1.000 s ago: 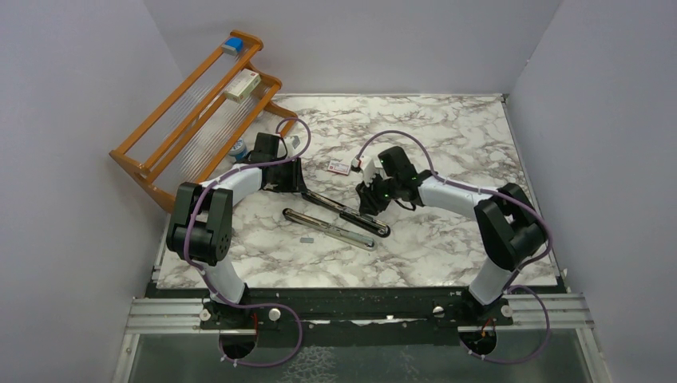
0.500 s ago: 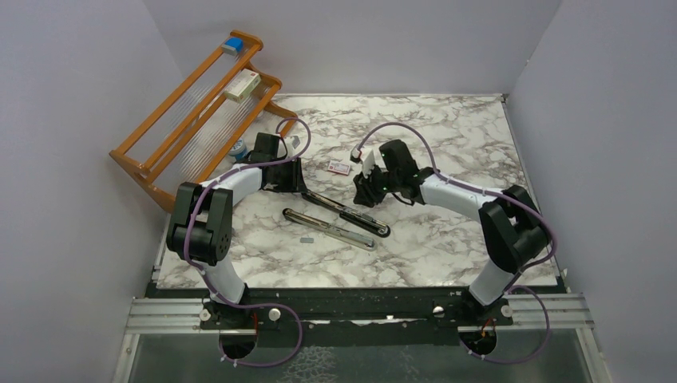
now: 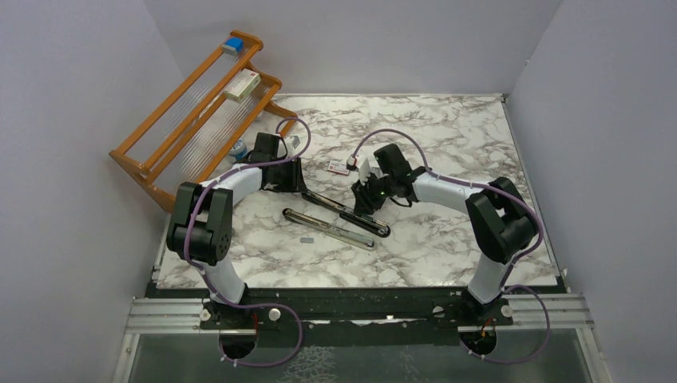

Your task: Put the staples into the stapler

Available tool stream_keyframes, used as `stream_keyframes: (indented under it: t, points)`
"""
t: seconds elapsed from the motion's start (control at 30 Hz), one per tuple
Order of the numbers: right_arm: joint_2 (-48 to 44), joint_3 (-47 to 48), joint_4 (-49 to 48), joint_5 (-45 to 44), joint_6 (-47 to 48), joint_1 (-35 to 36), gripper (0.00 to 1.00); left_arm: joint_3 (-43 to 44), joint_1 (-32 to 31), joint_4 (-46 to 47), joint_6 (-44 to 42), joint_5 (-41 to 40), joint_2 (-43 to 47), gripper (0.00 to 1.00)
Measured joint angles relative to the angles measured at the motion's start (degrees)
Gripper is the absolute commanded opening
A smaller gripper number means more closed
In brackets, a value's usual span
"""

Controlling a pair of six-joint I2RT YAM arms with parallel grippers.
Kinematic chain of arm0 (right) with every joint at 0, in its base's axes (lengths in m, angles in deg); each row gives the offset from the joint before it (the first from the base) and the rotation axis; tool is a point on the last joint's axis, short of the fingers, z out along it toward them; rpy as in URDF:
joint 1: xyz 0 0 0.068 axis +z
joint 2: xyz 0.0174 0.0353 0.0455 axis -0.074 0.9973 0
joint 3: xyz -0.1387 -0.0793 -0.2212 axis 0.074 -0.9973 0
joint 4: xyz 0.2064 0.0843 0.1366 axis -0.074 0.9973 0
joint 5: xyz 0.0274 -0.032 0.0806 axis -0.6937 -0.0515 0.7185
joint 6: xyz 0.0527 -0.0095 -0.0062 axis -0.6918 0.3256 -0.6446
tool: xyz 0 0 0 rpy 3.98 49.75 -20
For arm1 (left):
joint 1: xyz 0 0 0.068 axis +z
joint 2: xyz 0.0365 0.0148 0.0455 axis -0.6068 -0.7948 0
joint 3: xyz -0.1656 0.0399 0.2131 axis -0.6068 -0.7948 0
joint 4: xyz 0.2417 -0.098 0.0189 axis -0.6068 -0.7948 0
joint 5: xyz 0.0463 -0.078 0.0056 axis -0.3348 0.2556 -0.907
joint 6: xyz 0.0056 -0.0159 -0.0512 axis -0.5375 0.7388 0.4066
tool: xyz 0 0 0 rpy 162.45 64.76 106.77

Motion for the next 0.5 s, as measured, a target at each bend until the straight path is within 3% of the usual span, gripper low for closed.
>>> stream_keyframes:
  t: [0.5]
  points:
    - [0.2, 0.2, 2.0, -0.9, 0.8, 0.0, 0.40, 0.0, 0.0, 0.0, 0.0, 0.0, 0.0, 0.36]
